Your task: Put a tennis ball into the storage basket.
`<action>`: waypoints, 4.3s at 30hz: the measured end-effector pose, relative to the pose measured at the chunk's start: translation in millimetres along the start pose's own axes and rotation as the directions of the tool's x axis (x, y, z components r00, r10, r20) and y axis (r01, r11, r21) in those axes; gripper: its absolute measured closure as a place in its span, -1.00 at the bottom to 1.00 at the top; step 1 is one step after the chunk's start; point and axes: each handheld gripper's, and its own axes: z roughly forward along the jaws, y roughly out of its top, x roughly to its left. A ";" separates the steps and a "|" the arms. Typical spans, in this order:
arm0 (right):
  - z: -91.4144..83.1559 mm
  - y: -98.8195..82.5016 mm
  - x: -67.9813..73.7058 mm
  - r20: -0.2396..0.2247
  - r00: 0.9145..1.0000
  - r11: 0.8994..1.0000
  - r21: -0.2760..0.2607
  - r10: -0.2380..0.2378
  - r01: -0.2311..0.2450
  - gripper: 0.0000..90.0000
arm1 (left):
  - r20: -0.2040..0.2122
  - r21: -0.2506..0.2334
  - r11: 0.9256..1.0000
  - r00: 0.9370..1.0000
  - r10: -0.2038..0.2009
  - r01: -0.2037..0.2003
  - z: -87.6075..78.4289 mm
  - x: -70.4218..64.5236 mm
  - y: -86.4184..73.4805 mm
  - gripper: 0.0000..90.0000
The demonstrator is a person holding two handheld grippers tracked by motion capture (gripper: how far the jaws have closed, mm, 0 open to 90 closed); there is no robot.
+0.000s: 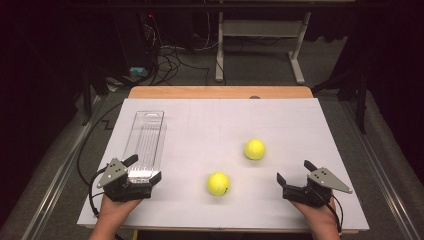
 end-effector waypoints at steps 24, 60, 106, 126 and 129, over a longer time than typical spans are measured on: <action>-3.6 1.1 -2.2 0.000 1.000 1.000 -0.017 -0.007 0.007 -1.00 | 0.042 -0.016 1.000 0.999 -0.015 0.016 5.7 -7.7 4.8 -0.99; -2.4 -1.6 -3.4 -0.009 1.000 1.000 0.001 -0.011 0.011 -1.00 | 0.193 0.289 0.942 0.974 0.119 -0.172 54.3 -65.8 3.7 -0.99; -14.2 -6.0 -3.5 -0.046 0.997 0.998 0.011 -0.062 0.062 -1.00 | 0.319 0.665 0.677 0.940 0.126 -0.316 90.4 -85.2 30.6 -0.99; -13.6 -8.0 -3.0 -0.057 0.997 0.998 0.022 -0.061 0.063 -1.00 | 0.405 0.738 0.529 0.902 0.150 -0.419 118.5 -106.7 62.7 -0.99; -13.4 -8.2 -3.1 -0.058 0.996 0.998 0.021 -0.062 0.063 -1.00 | 0.410 0.744 0.521 0.901 0.139 -0.419 121.6 -107.5 65.3 -0.99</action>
